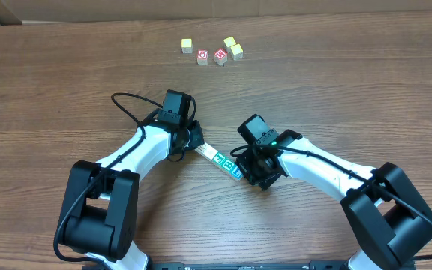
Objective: Flip 5 blocks
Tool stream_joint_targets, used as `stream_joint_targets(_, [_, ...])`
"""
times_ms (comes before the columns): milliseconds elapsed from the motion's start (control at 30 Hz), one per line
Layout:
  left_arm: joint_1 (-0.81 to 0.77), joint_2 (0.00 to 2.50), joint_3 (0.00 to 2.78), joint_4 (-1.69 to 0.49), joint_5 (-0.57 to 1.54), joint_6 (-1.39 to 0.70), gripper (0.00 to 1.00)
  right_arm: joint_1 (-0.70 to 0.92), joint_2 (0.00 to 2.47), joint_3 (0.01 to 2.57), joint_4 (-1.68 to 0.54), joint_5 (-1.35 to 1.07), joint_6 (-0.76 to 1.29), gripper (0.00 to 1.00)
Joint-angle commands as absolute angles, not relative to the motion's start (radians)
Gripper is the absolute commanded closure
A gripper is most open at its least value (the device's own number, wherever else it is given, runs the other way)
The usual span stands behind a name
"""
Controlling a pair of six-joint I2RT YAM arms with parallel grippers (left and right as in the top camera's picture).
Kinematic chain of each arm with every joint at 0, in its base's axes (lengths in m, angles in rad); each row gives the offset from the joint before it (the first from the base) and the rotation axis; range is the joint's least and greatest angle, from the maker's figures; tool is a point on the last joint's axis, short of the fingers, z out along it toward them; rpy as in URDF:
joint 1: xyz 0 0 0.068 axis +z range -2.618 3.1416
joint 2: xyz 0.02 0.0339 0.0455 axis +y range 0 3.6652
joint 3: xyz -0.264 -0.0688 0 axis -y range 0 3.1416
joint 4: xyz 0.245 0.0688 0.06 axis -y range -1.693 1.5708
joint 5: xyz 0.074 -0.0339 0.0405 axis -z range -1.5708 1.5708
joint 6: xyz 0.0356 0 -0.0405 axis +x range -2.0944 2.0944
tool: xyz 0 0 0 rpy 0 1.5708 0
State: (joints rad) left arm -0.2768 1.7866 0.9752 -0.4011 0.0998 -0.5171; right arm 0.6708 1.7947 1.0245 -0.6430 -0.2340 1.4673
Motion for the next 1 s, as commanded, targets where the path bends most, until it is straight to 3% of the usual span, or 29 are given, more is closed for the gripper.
stream_joint_targets(0, [-0.296, 1.818, 0.969, -0.406, 0.187, -0.494, 0.96, 0.706, 1.794, 1.033, -0.603, -0.275, 1.576, 0.96])
stream_joint_targets(567, [-0.296, 1.818, 0.969, -0.379, 0.220, -0.475, 0.96, 0.781, 1.794, 1.033, -0.557, -0.253, 1.747, 0.96])
stream_joint_targets(967, [-0.296, 1.818, 0.969, -0.370, 0.219, -0.475, 0.96, 0.836, 1.794, 1.033, -0.519, -0.228, 1.839, 0.90])
